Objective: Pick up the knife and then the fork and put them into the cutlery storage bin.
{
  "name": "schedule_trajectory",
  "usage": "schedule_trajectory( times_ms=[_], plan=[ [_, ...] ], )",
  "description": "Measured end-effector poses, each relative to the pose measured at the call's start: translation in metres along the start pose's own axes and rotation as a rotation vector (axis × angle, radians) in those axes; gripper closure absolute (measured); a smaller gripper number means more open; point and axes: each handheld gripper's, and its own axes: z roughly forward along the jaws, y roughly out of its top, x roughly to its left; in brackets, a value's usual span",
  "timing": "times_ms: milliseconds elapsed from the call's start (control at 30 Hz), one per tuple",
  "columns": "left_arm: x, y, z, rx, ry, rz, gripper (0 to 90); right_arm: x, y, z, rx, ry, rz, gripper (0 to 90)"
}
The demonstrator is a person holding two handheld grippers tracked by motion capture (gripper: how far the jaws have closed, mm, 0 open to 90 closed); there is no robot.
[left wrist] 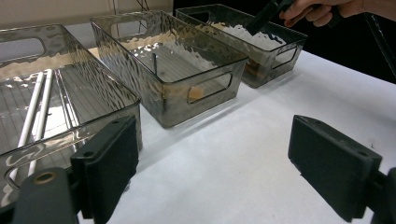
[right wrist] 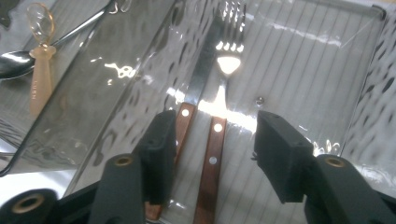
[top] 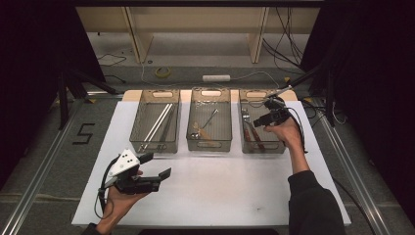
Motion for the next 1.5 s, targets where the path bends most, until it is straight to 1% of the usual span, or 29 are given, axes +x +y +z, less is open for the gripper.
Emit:
schedule_trajectory(
  times_ms=[167,200,267,333,433,500,533,633,733,867,1000,1233,1400,1500],
  plan=[
    [0.000,0.000,0.000,0.001,0.000,0.001,15.6,0.003,-0.001,-0.003,-0.014,0.000,-0.014,43.7],
    [0.000,0.000,0.000,0.001,0.000,0.000,15.5,0.004,-0.002,-0.004,-0.020,0.006,-0.019,41.7],
    [0.000,0.000,0.000,0.001,0.000,-0.002,15.6,0.006,-0.002,-0.007,-0.032,0.010,-0.027,41.1],
    [0.000,0.000,0.000,0.004,-0.001,0.002,15.6,0.008,-0.003,-0.010,-0.046,0.024,-0.032,39.7],
    [0.000,0.000,0.000,0.001,0.001,-0.001,15.6,0.011,-0.004,-0.014,-0.067,0.032,-0.038,35.7],
    [0.000,0.000,0.000,0.003,-0.001,0.002,15.6,0.013,-0.006,-0.016,-0.081,0.038,-0.043,35.4],
    [0.000,0.000,0.000,0.004,-0.001,0.003,15.6,0.014,-0.007,-0.017,-0.088,0.051,-0.041,34.9],
    [0.000,0.000,0.000,0.004,-0.001,0.002,15.6,0.017,-0.010,-0.019,-0.107,0.053,-0.046,33.0],
    [0.000,0.000,0.000,0.004,-0.001,0.002,15.6,0.020,-0.014,-0.021,-0.126,0.067,-0.043,32.0],
    [-0.001,0.000,0.000,0.004,-0.001,0.002,15.6,0.024,-0.019,-0.024,-0.154,0.061,-0.054,31.1],
    [0.000,0.000,0.000,0.003,0.000,0.001,15.6,0.028,-0.023,-0.027,-0.184,0.074,-0.060,29.8],
    [0.000,0.000,0.000,0.005,-0.001,0.002,15.5,0.037,-0.034,-0.033,-0.248,0.136,-0.054,27.5],
    [0.000,0.000,0.001,0.004,0.000,0.001,15.6,0.048,-0.042,-0.037,-0.284,0.147,-0.075,25.9],
    [0.000,0.000,0.001,0.004,0.000,-0.001,15.6,0.055,-0.048,-0.040,-0.309,0.169,-0.084,25.5]
  ],
)
